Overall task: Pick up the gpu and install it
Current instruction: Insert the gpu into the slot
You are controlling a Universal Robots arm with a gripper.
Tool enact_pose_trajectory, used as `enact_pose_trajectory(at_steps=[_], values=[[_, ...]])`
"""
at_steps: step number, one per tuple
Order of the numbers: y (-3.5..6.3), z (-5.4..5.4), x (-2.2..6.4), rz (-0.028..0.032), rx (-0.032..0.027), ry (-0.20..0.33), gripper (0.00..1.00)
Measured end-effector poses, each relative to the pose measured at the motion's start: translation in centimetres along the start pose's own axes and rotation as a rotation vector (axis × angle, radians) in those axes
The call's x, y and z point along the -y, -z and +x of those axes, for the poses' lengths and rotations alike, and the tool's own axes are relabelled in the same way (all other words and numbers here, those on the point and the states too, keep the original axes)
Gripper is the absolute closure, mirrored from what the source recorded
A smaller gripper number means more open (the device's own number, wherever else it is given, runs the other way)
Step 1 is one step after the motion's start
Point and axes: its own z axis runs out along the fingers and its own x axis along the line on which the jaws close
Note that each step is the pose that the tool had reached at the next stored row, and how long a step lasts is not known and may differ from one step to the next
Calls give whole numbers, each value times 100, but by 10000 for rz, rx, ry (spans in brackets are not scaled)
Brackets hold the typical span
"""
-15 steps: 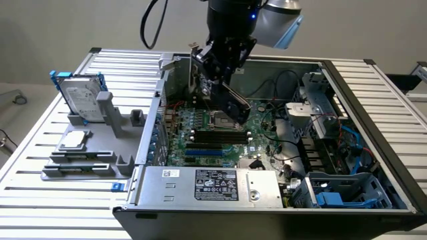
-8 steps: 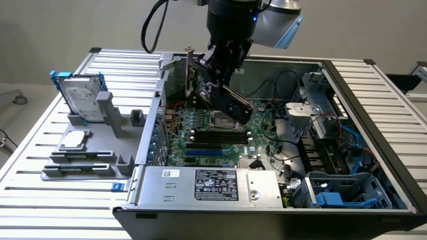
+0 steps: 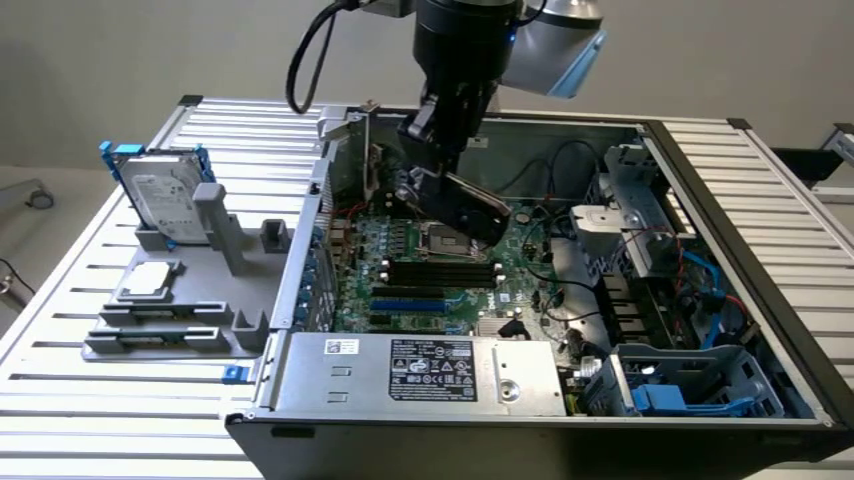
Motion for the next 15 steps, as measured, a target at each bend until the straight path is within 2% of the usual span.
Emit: enact_pose_trajectory(at_steps=[15], values=[[-12,-1,1,67,-163,2724,74]])
